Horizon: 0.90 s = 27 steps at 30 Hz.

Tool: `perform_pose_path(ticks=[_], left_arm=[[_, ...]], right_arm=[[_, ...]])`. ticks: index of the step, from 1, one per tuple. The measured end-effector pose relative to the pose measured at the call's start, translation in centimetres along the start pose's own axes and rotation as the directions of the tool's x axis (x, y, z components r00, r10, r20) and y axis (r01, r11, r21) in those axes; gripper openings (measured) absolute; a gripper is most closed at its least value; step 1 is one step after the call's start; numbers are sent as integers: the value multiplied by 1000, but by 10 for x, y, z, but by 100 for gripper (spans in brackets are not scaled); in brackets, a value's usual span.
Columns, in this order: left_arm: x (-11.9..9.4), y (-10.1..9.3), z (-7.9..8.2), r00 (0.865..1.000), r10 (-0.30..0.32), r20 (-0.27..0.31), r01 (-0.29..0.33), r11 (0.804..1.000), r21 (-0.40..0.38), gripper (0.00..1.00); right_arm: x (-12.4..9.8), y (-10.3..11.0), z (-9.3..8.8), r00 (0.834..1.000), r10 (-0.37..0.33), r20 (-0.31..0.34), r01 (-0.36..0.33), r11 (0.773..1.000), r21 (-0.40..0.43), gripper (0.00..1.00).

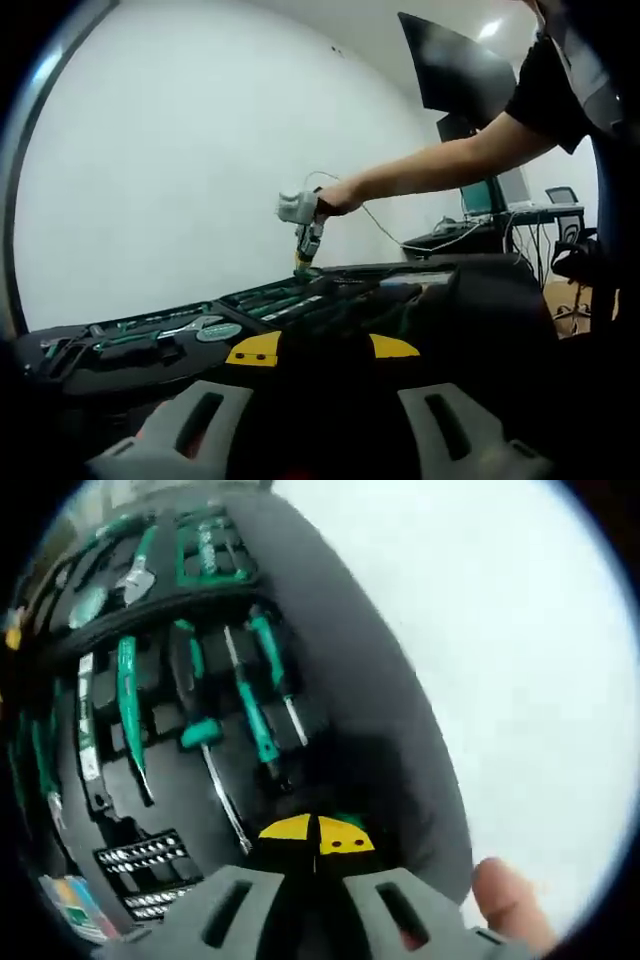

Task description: Pick up the tools and put them into their designated positions in the toolbox.

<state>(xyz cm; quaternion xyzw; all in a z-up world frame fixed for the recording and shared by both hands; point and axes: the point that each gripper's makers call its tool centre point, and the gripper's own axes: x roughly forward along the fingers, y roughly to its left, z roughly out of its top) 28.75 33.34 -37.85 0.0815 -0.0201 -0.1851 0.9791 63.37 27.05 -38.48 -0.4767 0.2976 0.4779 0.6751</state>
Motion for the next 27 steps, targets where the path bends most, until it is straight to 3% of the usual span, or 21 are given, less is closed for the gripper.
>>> perform_pose_path(ticks=[1,2,3,4,5,6,7,8,9,13,17,22,24,27], left_arm=[[0,0,0,1000,-1,0,1,1000,-2,30],[0,0,0,1000,-2,-1,2,1000,-2,30],[0,0,0,1000,-3,-1,3,1000,-2,30],[0,-1,0,1000,-6,0,6,1000,-2,30],[0,-1,0,1000,-8,1,8,1000,-2,30],[0,-1,0,1000,-8,2,8,1000,-1,30],[0,-1,1,1000,-8,2,8,1000,0,30],[0,-1,1,1000,-6,2,6,1000,0,30],[0,-1,1,1000,-4,1,4,1000,0,30],[-1,-2,1,1000,1,-1,-1,1000,5,30],[-1,-1,0,1000,6,-6,-6,1000,10,30],[-2,-1,2,1000,10,1,-10,1000,16,30],[-2,-1,2,1000,11,2,-11,1000,16,30],[-2,-1,2,1000,17,0,-17,1000,18,30]], right_arm=[[-2,-6,-4,999,-23,-25,23,1000,-1,0],[4,-10,-15,995,16,-102,-12,999,39,0],[8,-12,-20,991,35,-127,-27,998,60,0],[1,-15,-16,992,-108,-60,109,994,7,0],[5,-2,-19,997,-24,-69,24,1000,-1,0],[11,-9,-18,996,9,-88,-8,1000,11,0],[16,-16,-17,995,3,-96,-1,1000,23,0],[9,-13,-15,996,-50,-72,51,999,11,0],[7,-11,-18,994,-53,-92,58,997,54,0],[9,-10,-17,988,-54,-147,53,999,-12,0],[10,-13,-19,989,-12,-150,15,1000,20,0],[9,-11,-19,990,-22,-136,23,1000,5,0],[11,-11,-21,991,55,-122,-39,991,131,0],[12,-12,-21,990,82,-118,-66,989,129,0]])
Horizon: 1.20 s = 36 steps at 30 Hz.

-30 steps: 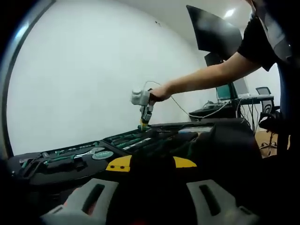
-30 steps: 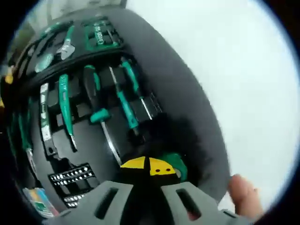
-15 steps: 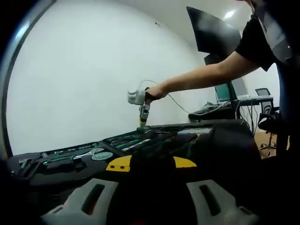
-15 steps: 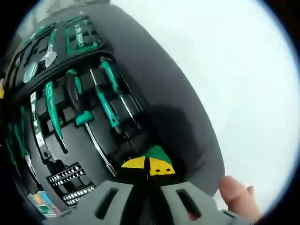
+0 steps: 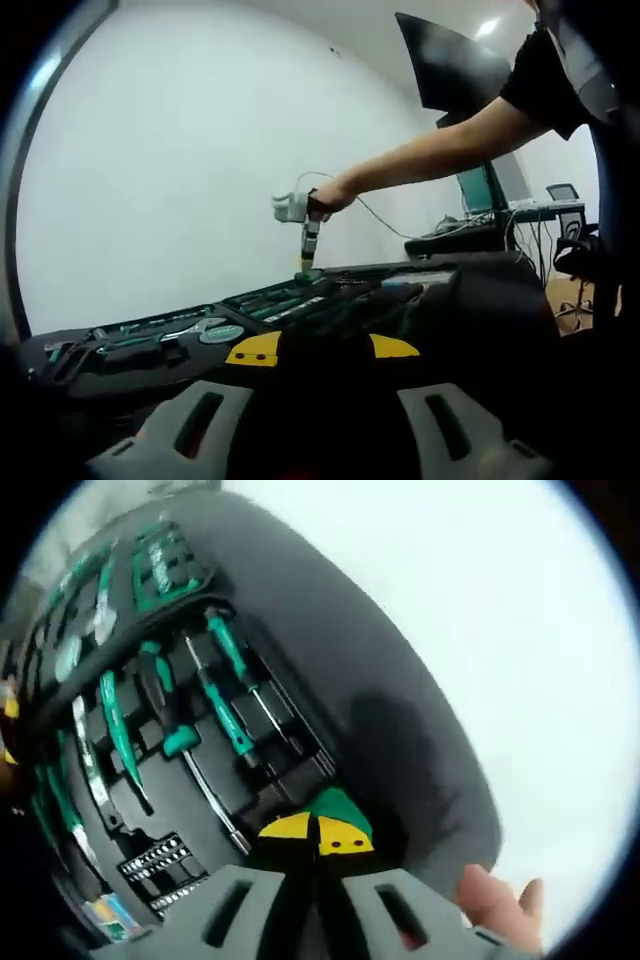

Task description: Pick up the tools and put them into their designated positions in the toolbox.

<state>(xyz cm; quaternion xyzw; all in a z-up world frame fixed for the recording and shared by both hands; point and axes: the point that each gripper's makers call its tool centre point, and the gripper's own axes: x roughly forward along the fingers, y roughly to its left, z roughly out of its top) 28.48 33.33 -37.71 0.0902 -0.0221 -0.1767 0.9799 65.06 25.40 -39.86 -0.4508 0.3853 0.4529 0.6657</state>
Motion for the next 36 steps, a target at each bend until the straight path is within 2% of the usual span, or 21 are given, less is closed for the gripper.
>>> perform_pose_path(ticks=[1,2,6,8,9,10,11,13,14,15,16,20,25,29,31,34,36], left_arm=[[0,0,0,1000,0,0,0,1000,2,30],[0,-1,0,1000,-1,0,1,1000,4,30],[1,0,-1,1000,-1,-7,1,1000,5,30],[1,0,-1,1000,2,-7,-2,1000,5,30],[0,1,-1,1000,2,-4,-2,1000,1,30],[0,1,0,1000,1,-1,-1,1000,-3,30],[0,1,0,1000,-1,1,1,1000,-4,30],[0,0,-1,1000,-8,-1,8,1000,-5,30],[1,-1,-1,1000,-9,-2,9,1000,-4,30],[1,-1,-1,1000,-11,-5,11,1000,-1,30],[2,-1,-2,1000,-11,-9,11,1000,2,30],[1,0,-1,1000,-5,-6,6,1000,4,30],[1,0,-1,1000,0,-6,0,1000,6,30],[2,1,-1,1000,4,-10,-3,1000,7,30],[1,1,-1,1000,5,-10,-5,1000,8,30],[1,1,-1,1000,7,-11,-7,1000,10,30],[1,1,-2,1000,10,-12,-10,1000,10,30]], right_arm=[[1,-1,0,999,-36,-19,35,999,-8,0],[1,0,1,998,-56,-21,54,996,-69,0],[1,3,1,997,-65,-34,63,997,-50,0],[-2,3,0,997,-73,-19,71,994,-84,0],[-5,0,0,998,-66,-15,65,996,-66,0],[-8,-3,-4,997,-69,-30,69,998,14,0],[-9,-7,5,997,-65,30,64,997,46,0],[-12,-19,-1,994,-108,-11,108,994,20,0],[-9,-20,-2,994,-106,-21,106,994,16,0],[-3,-15,-9,995,-68,-69,69,998,8,0],[2,-13,-8,996,-66,-68,66,998,0,0],[-4,-10,-6,994,-51,-97,49,999,-22,0],[-5,-5,-8,992,-71,-102,65,996,-59,0],[-3,-11,-6,993,-65,-103,61,997,-39,0],[-3,-12,-5,993,-65,-97,60,997,-58,0],[-3,-13,-6,995,-39,-88,40,999,4,0],[-4,-13,-6,994,-68,-82,66,998,-22,0]])
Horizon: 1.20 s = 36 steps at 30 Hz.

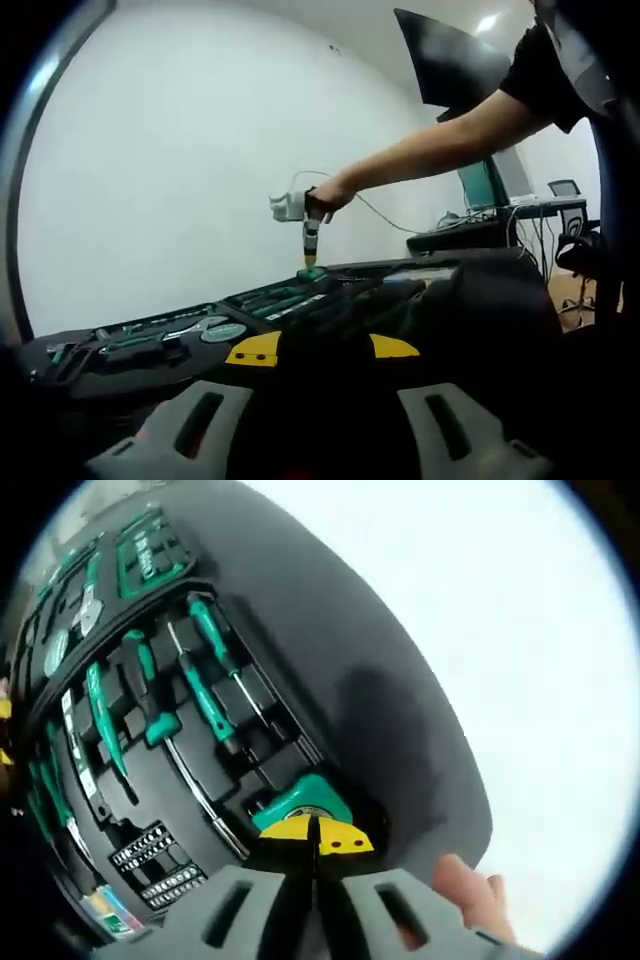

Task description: Pick up the tools and put them into their designated positions in the toolbox.

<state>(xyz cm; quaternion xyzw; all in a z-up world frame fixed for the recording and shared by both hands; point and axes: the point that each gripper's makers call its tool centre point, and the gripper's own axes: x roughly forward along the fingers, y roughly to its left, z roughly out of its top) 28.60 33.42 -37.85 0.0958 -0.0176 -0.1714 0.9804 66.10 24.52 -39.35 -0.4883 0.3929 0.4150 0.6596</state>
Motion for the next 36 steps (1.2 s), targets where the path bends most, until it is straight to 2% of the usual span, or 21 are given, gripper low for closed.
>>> perform_pose_path(ticks=[2,5,7,9,13,15,17,19,20,22,23,24,27,28,30,31,32,33,34,35,36], left_arm=[[0,0,0,1000,1,2,-1,1000,-1,30],[0,0,-1,1000,1,-4,-1,1000,-3,30],[0,-1,0,1000,-6,-1,6,1000,0,30],[0,-2,0,1000,-11,0,11,1000,0,30],[-1,0,1,1000,-7,7,7,1000,-12,30],[-2,0,2,1000,-7,13,7,1000,-18,30],[-2,0,3,1000,-9,16,9,1000,-21,30],[-2,-1,4,1000,-13,26,14,1000,-24,31],[-2,-1,5,1000,-14,28,14,1000,-26,31],[-3,0,6,999,-12,32,13,1000,-28,31],[-3,0,7,999,-11,38,12,1000,-28,31],[-4,0,8,999,-12,42,13,999,-30,31],[-3,1,7,999,-10,42,11,1000,-28,31],[-3,1,7,999,-10,43,11,1000,-26,31],[-2,-1,8,999,-13,43,14,1000,-21,31],[-2,-1,8,999,-14,41,14,1000,-18,31],[-2,-1,7,999,-14,38,15,1000,-16,31],[-2,-1,6,999,-14,36,14,1000,-14,31],[-2,-1,6,999,-14,34,15,1000,-13,31],[-2,-1,6,999,-15,31,15,1000,-14,31],[-1,0,5,1000,-15,28,15,1000,-15,31]], right_arm=[[-2,1,-2,999,-20,30,20,1000,-4,0],[-10,-1,5,990,16,139,-40,985,171,1],[-22,-11,20,974,-4,227,-73,941,329,15],[-32,-14,25,968,2,250,-129,860,494,14],[-32,-28,31,956,-59,287,-92,868,487,20],[-36,-35,36,935,-98,341,-78,882,466,23],[-48,-29,39,901,-98,422,-132,865,483,21],[-67,-19,41,848,-93,522,-233,819,524,20],[-79,-15,43,804,-93,587,-278,814,510,20],[-111,-8,39,684,-158,712,-329,804,495,20],[-121,-3,32,654,-182,735,-339,798,499,19],[-129,4,25,620,-194,760,-338,808,482,18],[-155,29,8,486,-262,833,-327,830,452,18],[-159,40,4,460,-259,850,-321,844,430,18],[-160,60,-3,458,-246,855,-285,870,403,19],[-160,68,-4,460,-239,855,-233,897,376,19],[-158,71,-5,479,-241,844,-179,914,363,21],[-156,72,-7,512,-247,823,-138,922,362,23],[-159,73,-8,526,-252,812,-137,917,374,24],[-165,74,-6,514,-249,821,-149,916,372,23],[-176,74,-3,476,-258,841,-180,907,380,23]])
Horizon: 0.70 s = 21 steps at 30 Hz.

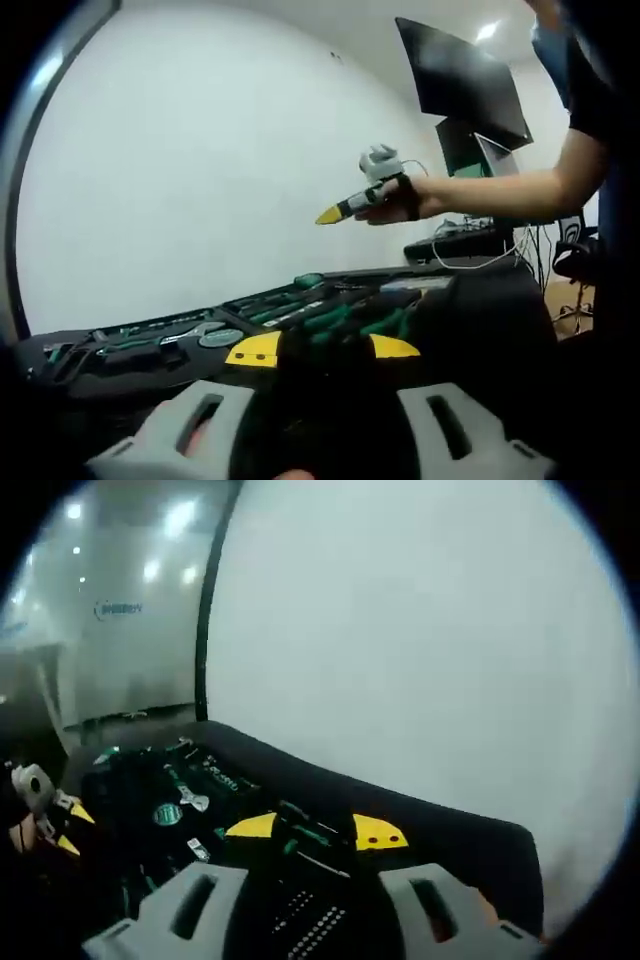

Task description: Pick up the tools and put them into their designated positions in the toolbox.

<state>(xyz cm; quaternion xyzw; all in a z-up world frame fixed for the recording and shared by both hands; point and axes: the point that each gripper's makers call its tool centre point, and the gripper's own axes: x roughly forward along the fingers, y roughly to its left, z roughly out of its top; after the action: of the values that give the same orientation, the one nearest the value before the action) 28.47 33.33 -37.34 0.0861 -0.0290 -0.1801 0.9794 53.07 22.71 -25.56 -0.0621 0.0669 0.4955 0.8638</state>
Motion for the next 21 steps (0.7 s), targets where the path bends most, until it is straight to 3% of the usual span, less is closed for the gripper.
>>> perform_pose_path(ticks=[2,4,9,11,13,15,17,21], left_arm=[[0,1,0,1000,2,-3,-2,1000,-2,31],[0,2,0,1000,5,-1,-5,1000,-4,31],[-1,3,3,1000,9,8,-9,1000,-15,31],[-1,0,5,1000,1,13,-1,1000,-11,31],[0,0,4,1000,-1,6,1,1000,-8,31],[0,-1,2,1000,-1,-4,1,1000,-2,31],[0,-3,3,1000,-8,-2,8,1000,-5,31],[-1,-4,4,1000,-4,3,4,1000,-18,30]], right_arm=[[-6,5,11,999,4,52,-6,999,54,24],[-15,12,9,998,6,59,-9,999,48,24],[-45,31,8,983,11,182,-34,991,127,23],[-50,35,-1,982,23,187,-47,991,123,23],[-54,30,-7,987,-18,157,-6,988,156,23],[-61,30,0,980,-25,198,-11,984,176,23],[-73,30,10,959,-46,280,-10,981,195,23],[-85,26,12,949,-69,306,2,977,215,21]])
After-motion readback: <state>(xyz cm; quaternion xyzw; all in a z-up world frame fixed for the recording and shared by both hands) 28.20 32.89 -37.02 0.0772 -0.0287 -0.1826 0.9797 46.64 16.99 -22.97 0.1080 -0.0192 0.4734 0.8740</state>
